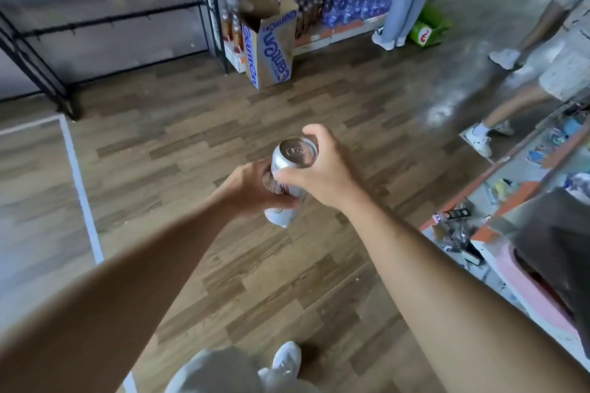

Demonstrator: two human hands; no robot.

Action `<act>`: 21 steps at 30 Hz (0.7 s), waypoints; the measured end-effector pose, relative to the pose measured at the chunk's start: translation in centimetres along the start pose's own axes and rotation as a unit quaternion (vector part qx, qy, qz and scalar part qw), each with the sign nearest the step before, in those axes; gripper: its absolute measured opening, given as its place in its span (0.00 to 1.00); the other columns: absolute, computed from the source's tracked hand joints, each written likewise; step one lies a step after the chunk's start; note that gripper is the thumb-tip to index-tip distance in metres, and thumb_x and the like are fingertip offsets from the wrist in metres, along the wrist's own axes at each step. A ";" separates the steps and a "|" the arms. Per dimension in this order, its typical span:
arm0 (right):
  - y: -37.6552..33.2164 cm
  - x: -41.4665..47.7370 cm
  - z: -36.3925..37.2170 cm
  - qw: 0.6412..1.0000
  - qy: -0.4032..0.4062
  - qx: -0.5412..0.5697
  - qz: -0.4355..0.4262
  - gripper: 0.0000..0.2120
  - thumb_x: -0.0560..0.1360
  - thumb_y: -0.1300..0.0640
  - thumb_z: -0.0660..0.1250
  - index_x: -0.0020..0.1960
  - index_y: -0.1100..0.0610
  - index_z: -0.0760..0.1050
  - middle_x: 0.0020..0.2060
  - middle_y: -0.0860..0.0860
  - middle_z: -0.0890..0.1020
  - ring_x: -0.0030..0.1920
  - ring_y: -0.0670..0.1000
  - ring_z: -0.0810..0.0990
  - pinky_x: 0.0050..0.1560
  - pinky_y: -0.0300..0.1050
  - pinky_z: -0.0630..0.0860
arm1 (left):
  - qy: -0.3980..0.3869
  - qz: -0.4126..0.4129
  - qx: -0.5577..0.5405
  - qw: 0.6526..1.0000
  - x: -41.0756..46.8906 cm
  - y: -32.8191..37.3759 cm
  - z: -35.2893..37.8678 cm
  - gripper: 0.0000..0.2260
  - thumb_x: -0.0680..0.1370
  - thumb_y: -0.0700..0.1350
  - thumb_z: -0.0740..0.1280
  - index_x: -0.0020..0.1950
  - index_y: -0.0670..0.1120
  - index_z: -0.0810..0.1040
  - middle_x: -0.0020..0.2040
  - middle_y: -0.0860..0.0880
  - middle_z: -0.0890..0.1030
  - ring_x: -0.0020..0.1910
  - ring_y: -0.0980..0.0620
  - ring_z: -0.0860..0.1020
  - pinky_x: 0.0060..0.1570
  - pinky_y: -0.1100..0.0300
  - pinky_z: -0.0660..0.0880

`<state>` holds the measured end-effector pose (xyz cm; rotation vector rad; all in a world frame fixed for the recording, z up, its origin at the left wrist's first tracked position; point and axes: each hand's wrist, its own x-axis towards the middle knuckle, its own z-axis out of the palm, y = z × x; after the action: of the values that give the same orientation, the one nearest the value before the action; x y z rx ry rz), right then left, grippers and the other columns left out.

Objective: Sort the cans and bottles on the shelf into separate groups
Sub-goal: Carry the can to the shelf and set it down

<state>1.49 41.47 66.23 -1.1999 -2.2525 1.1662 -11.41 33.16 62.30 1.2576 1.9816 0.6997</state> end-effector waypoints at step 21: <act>-4.0 34.4 -4.2 0.978 -0.023 0.205 -0.012 0.18 0.63 0.51 0.79 0.51 0.52 0.80 0.48 0.49 0.86 0.52 0.49 0.84 0.58 0.53 0.78 | 0.026 0.058 -0.014 0.998 32.1 1.9 -18.8 0.23 0.60 0.54 0.79 0.53 0.54 0.80 0.47 0.55 0.83 0.47 0.56 0.81 0.46 0.61 0.75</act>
<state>-18.32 70.04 69.09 -0.9848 -1.9174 1.5664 -34.72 61.81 67.20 1.3590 1.9438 0.8219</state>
